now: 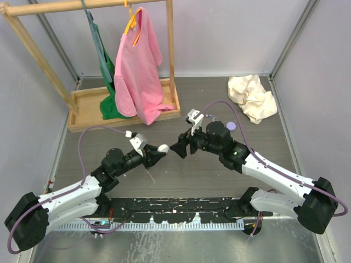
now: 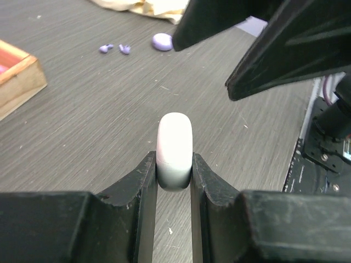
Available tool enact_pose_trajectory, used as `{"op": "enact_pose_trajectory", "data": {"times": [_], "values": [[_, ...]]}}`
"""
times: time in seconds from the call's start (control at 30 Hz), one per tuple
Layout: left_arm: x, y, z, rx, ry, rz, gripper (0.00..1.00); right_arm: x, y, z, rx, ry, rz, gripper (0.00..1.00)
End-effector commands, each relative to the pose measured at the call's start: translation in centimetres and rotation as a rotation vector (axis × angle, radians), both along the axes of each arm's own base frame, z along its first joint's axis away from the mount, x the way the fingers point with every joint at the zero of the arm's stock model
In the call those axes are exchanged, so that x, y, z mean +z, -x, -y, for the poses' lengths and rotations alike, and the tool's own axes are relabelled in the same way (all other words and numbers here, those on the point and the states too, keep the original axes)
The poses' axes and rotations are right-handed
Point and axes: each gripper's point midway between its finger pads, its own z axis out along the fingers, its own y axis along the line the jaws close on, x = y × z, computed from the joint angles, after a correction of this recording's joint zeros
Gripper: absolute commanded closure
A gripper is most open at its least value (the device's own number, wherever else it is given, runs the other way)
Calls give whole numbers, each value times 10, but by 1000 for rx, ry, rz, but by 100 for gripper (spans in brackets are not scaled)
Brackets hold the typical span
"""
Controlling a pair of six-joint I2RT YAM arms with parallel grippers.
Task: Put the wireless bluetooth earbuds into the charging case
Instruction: Close the charging case, then place the charging case at the center of the board.
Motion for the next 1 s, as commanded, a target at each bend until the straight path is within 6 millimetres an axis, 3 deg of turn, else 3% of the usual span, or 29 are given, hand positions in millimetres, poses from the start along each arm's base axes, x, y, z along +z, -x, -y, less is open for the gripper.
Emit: {"op": "enact_pose_trajectory", "data": {"times": [0.0,0.37,0.63,0.73,0.97], "values": [[13,-27,-7,167,23,-109,98,-7,-39,37,-324,14,43,21],[-43,-49,-58,586,34,-475,87,-37,-50,59,-459,43,51,20],[-74,-51,-70,713,57,-643,81,-58,-53,70,-500,67,69,20],[-85,-55,-72,743,60,-709,80,-68,-56,83,-560,89,89,20],[-109,-61,-77,809,57,-860,78,-70,-57,106,-656,52,139,20]]}}
